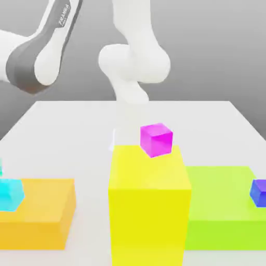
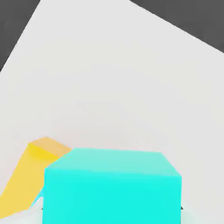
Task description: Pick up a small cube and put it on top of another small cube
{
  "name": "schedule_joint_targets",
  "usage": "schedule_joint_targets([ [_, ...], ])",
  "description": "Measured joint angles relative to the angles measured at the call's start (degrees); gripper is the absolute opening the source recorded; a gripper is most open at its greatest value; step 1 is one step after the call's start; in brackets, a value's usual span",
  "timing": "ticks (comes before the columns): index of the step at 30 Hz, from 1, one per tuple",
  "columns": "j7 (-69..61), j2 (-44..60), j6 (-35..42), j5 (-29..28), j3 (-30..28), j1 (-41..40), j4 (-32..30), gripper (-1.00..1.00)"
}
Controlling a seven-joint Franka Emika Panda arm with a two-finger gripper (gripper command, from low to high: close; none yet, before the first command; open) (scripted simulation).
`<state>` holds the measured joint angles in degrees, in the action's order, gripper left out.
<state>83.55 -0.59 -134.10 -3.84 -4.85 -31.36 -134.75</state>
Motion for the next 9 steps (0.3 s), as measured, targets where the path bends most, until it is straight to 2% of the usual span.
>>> schedule_joint_targets([
  [2, 5.10, -1.62, 1.02, 2.76, -0.13, 0.90, -0.42, -1.00],
  [6, 6.89, 3.36, -6.38, 4.34, 0.07, -1.71, -2.88, -1.00],
  [7, 6.90, 4.26, -7.64, 4.46, 0.37, -1.07, -3.24, 1.00],
  [9, 6.90, 4.26, -7.64, 4.46, 0.37, -1.08, -3.24, 1.00],
])
